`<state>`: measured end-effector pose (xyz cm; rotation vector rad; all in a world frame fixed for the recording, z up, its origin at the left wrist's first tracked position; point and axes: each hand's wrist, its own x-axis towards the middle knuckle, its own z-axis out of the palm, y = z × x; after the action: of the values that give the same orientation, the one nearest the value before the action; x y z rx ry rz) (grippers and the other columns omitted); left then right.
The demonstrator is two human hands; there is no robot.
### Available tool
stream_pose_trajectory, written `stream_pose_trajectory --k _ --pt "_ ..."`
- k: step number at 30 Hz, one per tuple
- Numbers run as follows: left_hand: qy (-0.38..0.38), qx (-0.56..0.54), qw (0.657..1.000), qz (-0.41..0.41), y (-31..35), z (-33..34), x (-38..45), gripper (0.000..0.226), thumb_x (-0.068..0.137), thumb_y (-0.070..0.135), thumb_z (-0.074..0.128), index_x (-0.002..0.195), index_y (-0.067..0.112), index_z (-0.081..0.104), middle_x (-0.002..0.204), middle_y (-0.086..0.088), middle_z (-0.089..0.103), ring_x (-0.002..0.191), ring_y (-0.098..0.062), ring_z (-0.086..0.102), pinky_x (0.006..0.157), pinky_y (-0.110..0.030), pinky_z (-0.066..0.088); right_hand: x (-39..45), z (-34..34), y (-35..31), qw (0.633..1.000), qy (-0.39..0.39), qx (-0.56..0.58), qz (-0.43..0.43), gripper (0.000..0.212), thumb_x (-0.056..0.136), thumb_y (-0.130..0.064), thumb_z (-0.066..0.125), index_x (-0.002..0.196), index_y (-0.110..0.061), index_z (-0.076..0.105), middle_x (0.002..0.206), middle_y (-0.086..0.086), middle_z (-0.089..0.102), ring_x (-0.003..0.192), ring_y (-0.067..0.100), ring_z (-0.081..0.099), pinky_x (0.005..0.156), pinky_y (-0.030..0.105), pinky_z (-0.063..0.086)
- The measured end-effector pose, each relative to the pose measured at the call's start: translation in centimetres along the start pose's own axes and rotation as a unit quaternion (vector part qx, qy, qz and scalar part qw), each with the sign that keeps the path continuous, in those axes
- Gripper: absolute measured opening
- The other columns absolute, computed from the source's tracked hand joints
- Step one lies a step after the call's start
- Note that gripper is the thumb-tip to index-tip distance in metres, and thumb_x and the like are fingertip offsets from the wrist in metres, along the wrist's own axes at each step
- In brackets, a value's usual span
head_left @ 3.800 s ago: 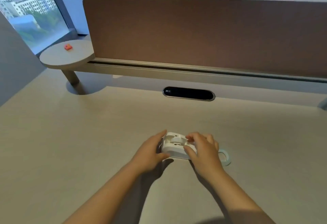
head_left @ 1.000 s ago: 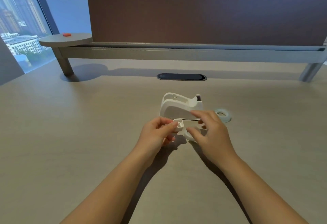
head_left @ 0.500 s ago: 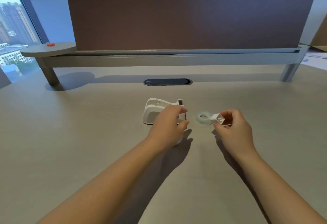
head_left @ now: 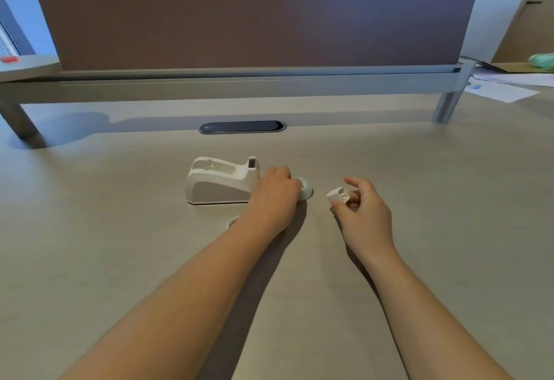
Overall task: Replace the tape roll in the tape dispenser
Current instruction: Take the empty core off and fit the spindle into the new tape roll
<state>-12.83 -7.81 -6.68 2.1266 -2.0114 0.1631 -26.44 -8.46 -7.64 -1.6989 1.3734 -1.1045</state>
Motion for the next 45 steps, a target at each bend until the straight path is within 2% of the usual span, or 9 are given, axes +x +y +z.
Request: stream_pose_trajectory --k 5,8,11,14,19,25,32,39,45 --pt "0.085 -0.29 0.951 -0.061 0.4 -1.6 -1.2 0.022 0.086 0.014 0.049 0.097 0.0 0.062 0.114 -0.014 0.059 0.107 -0.026 0.051 0.089 -0.027 0.035 -0.2 0.2 -0.2 1.0 0.002 0.016 -0.017 0.018 0.079 -0.024 0.056 0.094 -0.034 0.055 0.104 0.001 0.063 0.088 0.022 0.06 0.081 0.048 0.051" --pt "0.056 -0.54 0.823 -0.166 0.2 -3.6 -2.7 0.015 0.088 0.015 0.048 0.083 0.008 0.061 0.085 -0.002 0.06 0.09 -0.019 0.053 0.082 -0.028 0.042 -0.5 0.3 -1.0 0.999 0.006 0.052 -0.005 0.016 0.077 -0.027 0.058 0.076 -0.041 0.051 0.097 -0.003 0.062 0.084 0.021 0.06 0.077 0.05 0.053" --pt "0.012 -0.723 0.655 -0.22 -1.2 -5.1 -4.3 0.017 0.089 0.012 0.045 0.076 0.01 0.056 0.088 -0.004 0.059 0.089 -0.019 0.057 0.084 -0.029 0.049 -1.1 1.0 -2.5 0.989 -0.022 0.147 0.01 0.017 0.078 -0.02 0.062 0.079 -0.035 0.055 0.085 -0.006 0.061 0.082 0.018 0.059 0.072 0.04 0.051" --pt "-0.011 -0.774 0.589 -0.232 -2.9 -5.5 -6.0 0.019 0.088 0.016 0.046 0.096 0.004 0.058 0.107 -0.015 0.061 0.096 -0.025 0.059 0.068 -0.022 0.054 -2.2 2.0 -4.7 0.977 -0.063 0.204 -0.014 0.017 0.08 -0.016 0.06 0.096 -0.02 0.059 0.08 -0.01 0.057 0.082 0.015 0.057 0.07 0.028 0.048" --pt "-0.017 -0.798 0.571 -0.192 -4.8 -6.0 -8.0 0.037 0.091 0.019 0.039 0.116 -0.005 0.052 0.107 -0.02 0.062 0.087 -0.026 0.058 0.058 -0.017 0.056 -3.5 4.4 -7.6 0.976 -0.087 0.161 -0.117 0.027 0.08 -0.014 0.059 0.107 -0.018 0.056 0.08 -0.018 0.053 0.076 0.003 0.055 0.067 0.005 0.047" --pt "-0.001 -0.81 0.564 -0.163 -5.9 -5.9 -8.7 0.037 0.092 0.016 0.032 0.118 -0.007 0.047 0.113 -0.022 0.057 0.098 -0.026 0.056 0.082 -0.03 0.046 -4.0 6.4 -8.3 0.971 -0.079 0.09 -0.209 0.018 0.081 -0.017 0.06 0.097 -0.011 0.059 0.092 0.001 0.06 0.08 0.009 0.056 0.07 0.013 0.048" --pt "0.001 -0.783 0.606 -0.136 -6.1 -5.4 -9.2 0.023 0.091 0.014 0.037 0.08 0.007 0.057 0.065 0.002 0.071 0.062 -0.007 0.065 0.057 -0.014 0.052 -4.3 6.6 -7.9 0.963 -0.045 0.03 -0.263 0.022 0.08 -0.014 0.06 0.101 -0.007 0.06 0.091 -0.001 0.056 0.074 0.002 0.051 0.068 -0.001 0.04" --pt "0.04 -0.76 0.635 -0.134 -5.7 -5.7 -9.2 0.02 0.091 0.01 0.037 0.077 0.009 0.053 0.085 -0.013 0.062 0.084 -0.021 0.062 0.07 -0.019 0.055 -4.5 6.8 -8.3 0.958 -0.03 0.001 -0.287 0.021 0.08 -0.014 0.061 0.099 -0.004 0.061 0.087 0.0 0.054 0.069 -0.004 0.045 0.067 0.0 0.038" --pt "0.07 -0.719 0.679 -0.132 -5.5 -5.6 -9.3 0.018 0.09 0.009 0.04 0.08 0.008 0.055 0.085 -0.013 0.063 0.083 -0.021 0.063 0.078 -0.025 0.054 -4.6 6.6 -8.6 0.959 -0.036 -0.027 -0.28 0.02 0.08 -0.013 0.06 0.098 -0.003 0.062 0.089 0.007 0.058 0.073 0.013 0.049 0.059 0.007 0.037"
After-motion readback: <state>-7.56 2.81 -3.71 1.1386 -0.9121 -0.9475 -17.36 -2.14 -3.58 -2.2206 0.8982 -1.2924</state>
